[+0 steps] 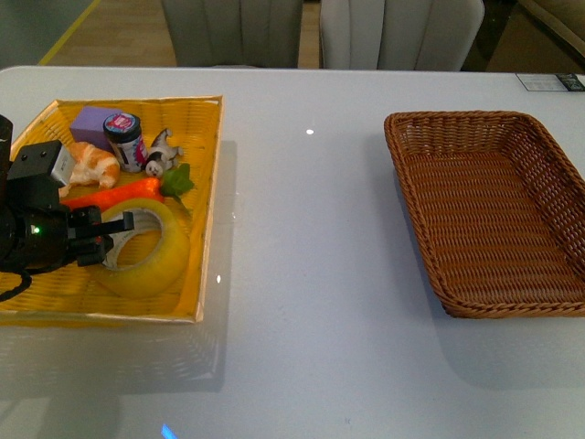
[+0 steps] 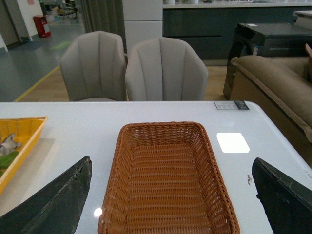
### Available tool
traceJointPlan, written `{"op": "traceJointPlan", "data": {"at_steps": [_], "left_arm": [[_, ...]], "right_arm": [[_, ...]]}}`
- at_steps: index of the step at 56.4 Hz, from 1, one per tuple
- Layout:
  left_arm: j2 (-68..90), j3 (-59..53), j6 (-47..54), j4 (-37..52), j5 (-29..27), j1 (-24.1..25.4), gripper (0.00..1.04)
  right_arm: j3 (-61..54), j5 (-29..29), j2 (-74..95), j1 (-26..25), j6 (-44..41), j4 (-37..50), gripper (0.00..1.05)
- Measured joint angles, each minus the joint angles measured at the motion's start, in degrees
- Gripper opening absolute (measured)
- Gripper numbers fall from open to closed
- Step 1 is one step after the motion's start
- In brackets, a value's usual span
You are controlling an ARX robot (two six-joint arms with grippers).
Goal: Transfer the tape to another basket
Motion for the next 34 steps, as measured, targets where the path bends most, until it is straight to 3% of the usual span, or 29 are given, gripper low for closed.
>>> {"op": "traceJointPlan", "data": {"at_steps": [20, 34], "left_arm": [[-14.9, -5.8, -5.6, -0.8, 3.3, -1.1, 0.15], [-26.2, -5.1, -9.7, -5.8, 3.0, -9.0, 0.15]], "right_arm": [[0.0, 0.0, 0.0, 0.0, 0.0, 0.0, 0.96], [0.0, 0.0, 0.0, 0.0, 0.0, 0.0, 0.96]]}}
